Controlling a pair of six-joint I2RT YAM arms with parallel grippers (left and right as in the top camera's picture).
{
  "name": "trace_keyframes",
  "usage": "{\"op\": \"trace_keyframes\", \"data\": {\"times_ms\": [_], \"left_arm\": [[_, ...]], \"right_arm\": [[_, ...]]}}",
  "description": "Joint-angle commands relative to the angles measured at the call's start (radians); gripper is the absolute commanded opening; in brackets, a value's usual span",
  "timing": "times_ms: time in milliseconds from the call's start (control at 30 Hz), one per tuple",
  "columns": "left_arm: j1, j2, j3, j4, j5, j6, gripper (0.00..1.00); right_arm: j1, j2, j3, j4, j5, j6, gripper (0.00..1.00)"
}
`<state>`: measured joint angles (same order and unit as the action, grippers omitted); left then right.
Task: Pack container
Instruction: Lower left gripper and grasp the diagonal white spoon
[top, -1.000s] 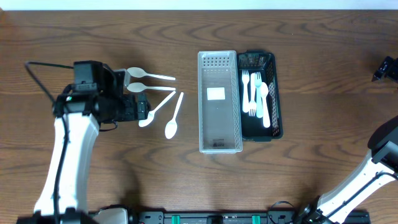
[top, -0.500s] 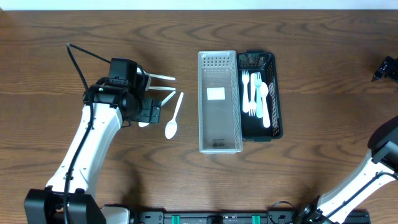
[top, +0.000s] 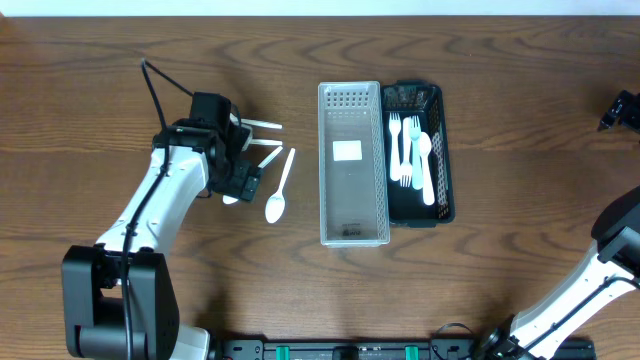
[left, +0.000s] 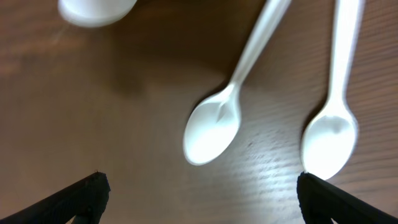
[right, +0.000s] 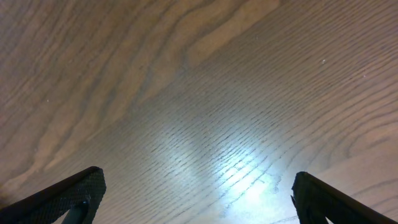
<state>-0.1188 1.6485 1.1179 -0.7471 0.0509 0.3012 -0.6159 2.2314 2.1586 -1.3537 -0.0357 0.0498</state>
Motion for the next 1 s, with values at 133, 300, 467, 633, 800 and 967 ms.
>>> {"op": "trace_keyframes", "data": {"times_ms": [133,300,467,633,800,967], "left_arm": [[0.000,0.010,0.021,0.062,0.076,0.126,0.98],[0.000,0.069,0.029,0.105,-0.014,0.130,0.98],[0.000,0.114,0.047,0.105,-0.014,0.133,0.98],[-0.001,0.120,0.047,0.110,-0.002,0.137,0.98],[-0.001,0.141,0.047,0.110,0.043,0.155,0.98],[-0.001,0.176,0.047,0.110,0.046,0.178,0.98]], "right_arm": [[0.006,-0.024,-0.002,0.000,0.002,0.017,0.99],[0.006,-0.024,-0.002,0.000,0.002,0.017,0.99],[0.006,-0.024,-0.002,0.000,0.002,0.016,0.99],[0.006,-0.024,-0.002,0.000,0.002,0.017,0.99],[0.006,-0.024,-0.002,0.000,0.002,0.017,0.99],[0.006,-0.024,-0.002,0.000,0.002,0.017,0.99]]}}
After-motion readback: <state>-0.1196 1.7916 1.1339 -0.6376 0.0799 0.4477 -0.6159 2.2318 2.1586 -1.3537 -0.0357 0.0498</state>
